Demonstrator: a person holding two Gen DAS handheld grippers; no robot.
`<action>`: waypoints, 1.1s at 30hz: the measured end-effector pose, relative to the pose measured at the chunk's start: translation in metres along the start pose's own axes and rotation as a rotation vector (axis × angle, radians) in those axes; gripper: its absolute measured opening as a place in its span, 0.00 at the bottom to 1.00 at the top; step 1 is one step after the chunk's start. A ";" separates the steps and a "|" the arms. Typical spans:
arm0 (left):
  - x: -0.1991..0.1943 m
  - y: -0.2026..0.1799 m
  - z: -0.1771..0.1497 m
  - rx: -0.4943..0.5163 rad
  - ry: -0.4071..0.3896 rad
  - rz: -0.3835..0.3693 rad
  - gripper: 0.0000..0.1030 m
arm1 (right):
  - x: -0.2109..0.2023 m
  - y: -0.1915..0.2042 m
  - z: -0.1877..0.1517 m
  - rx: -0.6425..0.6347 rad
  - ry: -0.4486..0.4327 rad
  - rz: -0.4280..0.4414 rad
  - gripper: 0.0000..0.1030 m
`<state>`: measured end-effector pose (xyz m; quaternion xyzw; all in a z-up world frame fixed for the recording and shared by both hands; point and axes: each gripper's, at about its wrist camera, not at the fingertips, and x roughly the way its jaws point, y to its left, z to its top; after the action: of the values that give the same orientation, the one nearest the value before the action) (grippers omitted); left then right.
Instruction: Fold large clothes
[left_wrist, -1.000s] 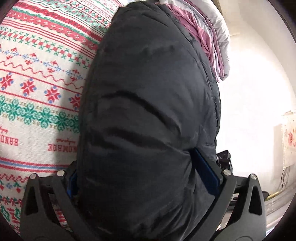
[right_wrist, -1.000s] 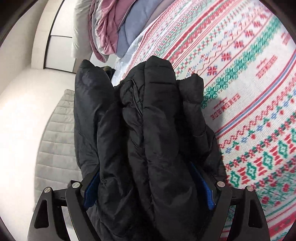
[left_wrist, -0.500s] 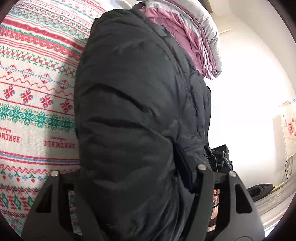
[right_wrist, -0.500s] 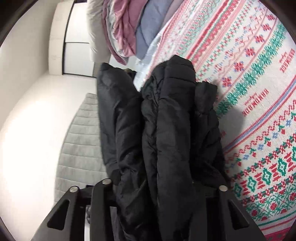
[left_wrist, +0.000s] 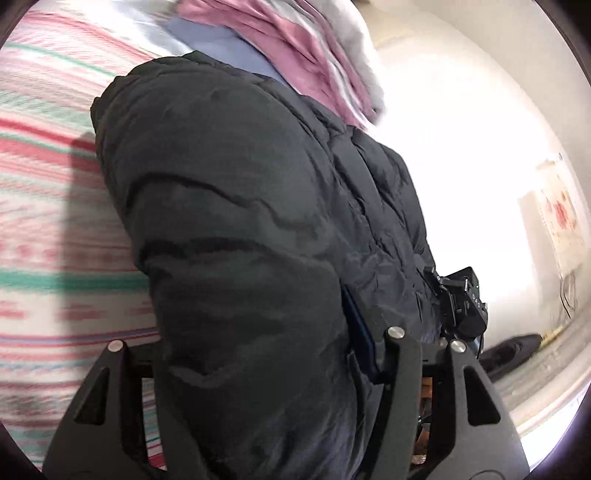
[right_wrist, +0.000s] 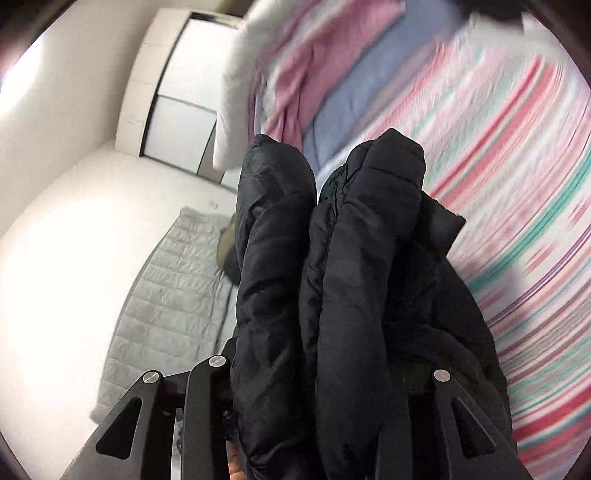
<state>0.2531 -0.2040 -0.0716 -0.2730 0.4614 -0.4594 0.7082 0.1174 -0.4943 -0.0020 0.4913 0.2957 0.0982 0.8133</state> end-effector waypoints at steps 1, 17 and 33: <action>0.019 -0.015 0.004 0.019 0.021 -0.013 0.58 | -0.015 -0.002 0.006 -0.009 -0.023 -0.015 0.34; 0.137 -0.021 -0.004 0.105 0.112 0.235 0.83 | -0.111 -0.188 0.005 0.234 -0.133 -0.256 0.73; 0.059 -0.103 -0.087 0.454 0.035 0.541 0.88 | -0.173 -0.048 -0.052 -0.127 -0.187 -0.582 0.79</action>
<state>0.1428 -0.2978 -0.0487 0.0316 0.4152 -0.3505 0.8389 -0.0583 -0.5577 0.0061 0.3410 0.3414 -0.1661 0.8600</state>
